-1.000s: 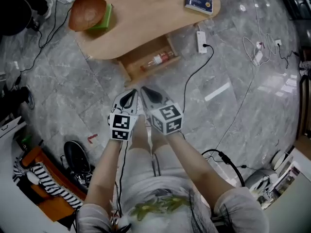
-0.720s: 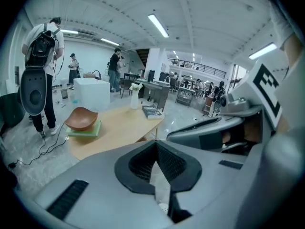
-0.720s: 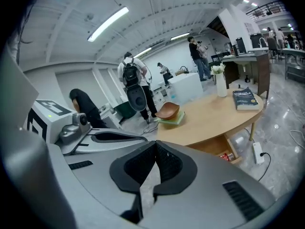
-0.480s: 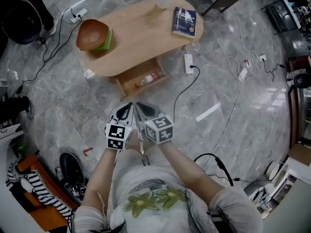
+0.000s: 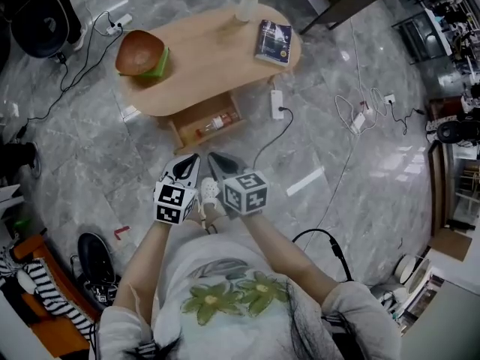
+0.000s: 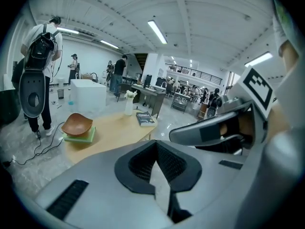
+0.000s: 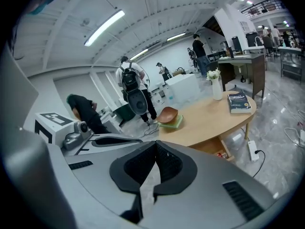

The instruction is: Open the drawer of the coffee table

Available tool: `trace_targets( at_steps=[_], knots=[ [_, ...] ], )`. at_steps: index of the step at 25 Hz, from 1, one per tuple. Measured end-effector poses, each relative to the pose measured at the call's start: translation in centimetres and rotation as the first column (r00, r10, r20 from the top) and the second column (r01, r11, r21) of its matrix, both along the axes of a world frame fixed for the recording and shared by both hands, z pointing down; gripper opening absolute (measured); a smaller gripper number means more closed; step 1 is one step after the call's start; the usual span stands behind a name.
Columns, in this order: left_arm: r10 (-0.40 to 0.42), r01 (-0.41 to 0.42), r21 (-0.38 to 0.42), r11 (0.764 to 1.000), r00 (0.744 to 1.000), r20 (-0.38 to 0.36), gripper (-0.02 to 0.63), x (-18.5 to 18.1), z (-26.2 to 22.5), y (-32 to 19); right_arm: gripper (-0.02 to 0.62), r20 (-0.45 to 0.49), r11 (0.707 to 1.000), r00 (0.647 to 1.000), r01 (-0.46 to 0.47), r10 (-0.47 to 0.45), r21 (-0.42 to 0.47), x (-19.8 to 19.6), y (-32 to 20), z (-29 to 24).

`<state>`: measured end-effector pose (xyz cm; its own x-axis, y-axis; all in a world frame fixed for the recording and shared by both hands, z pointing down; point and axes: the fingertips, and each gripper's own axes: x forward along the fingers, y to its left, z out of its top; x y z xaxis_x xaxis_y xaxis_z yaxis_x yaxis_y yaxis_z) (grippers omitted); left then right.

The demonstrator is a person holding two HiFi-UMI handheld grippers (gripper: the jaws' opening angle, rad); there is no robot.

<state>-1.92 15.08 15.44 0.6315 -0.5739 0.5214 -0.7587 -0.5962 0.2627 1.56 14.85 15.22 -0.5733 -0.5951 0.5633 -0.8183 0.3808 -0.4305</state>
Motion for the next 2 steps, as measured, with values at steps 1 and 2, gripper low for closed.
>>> trace_targets(
  at_steps=[1, 2],
  knots=[
    [0.007, -0.007, -0.007, 1.0, 1.0, -0.002, 0.011, 0.11, -0.12, 0.5, 0.021, 0.002, 1.0, 1.0, -0.009, 0.009, -0.007, 0.22, 0.19, -0.22],
    [0.014, -0.014, -0.013, 1.0, 1.0, -0.003, 0.011, 0.22, -0.25, 1.01, 0.021, 0.004, 1.0, 1.0, -0.017, 0.017, -0.013, 0.44, 0.38, -0.44]
  ],
)
